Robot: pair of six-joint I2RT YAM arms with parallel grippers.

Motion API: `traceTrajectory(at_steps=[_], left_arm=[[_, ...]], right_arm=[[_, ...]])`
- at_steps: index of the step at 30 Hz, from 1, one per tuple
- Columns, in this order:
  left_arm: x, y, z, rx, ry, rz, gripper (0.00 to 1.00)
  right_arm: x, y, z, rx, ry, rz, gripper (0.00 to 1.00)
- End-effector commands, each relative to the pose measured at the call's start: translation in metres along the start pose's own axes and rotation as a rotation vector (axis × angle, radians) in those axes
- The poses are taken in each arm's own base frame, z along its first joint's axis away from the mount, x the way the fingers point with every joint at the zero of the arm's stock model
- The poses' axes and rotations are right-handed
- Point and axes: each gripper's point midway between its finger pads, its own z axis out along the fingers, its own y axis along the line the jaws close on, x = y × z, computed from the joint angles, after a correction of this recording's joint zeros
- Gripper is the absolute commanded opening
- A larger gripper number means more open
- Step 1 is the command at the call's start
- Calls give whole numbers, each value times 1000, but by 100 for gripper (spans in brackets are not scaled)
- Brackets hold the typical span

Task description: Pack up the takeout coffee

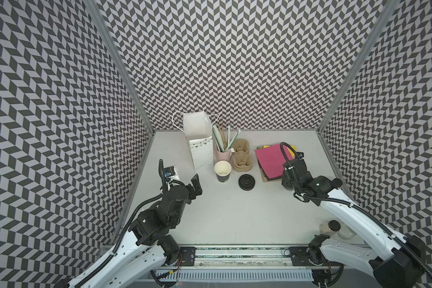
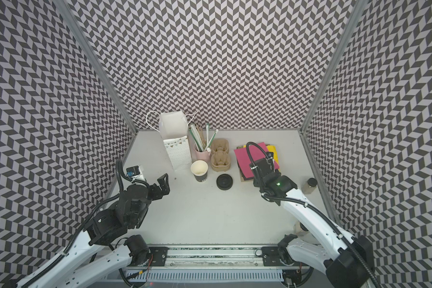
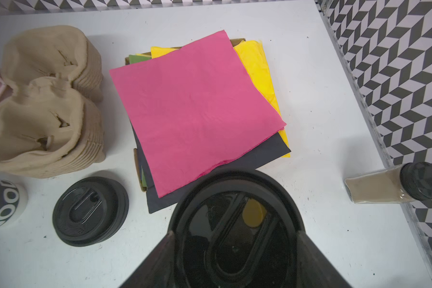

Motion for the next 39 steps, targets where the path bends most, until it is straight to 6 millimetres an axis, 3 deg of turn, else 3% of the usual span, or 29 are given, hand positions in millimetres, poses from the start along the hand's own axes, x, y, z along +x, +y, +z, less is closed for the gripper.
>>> traceTrajectory(at_steps=[1, 15, 22, 32, 39], left_arm=[[-10, -2, -4, 15, -23, -23, 100], [-10, -2, -5, 22, -24, -23, 100], [-11, -2, -6, 20, -26, -26, 100], [-10, -3, -4, 18, -20, -21, 100], [-12, -8, -4, 34, -15, -14, 100]], right_arm=[[1, 4, 12, -39, 9, 20, 54], [24, -2, 33, -43, 64, 56, 56], [28, -2, 38, -43, 75, 55, 67], [9, -6, 23, -58, 15, 97, 84], [-29, -1, -2, -96, -57, 119, 89]])
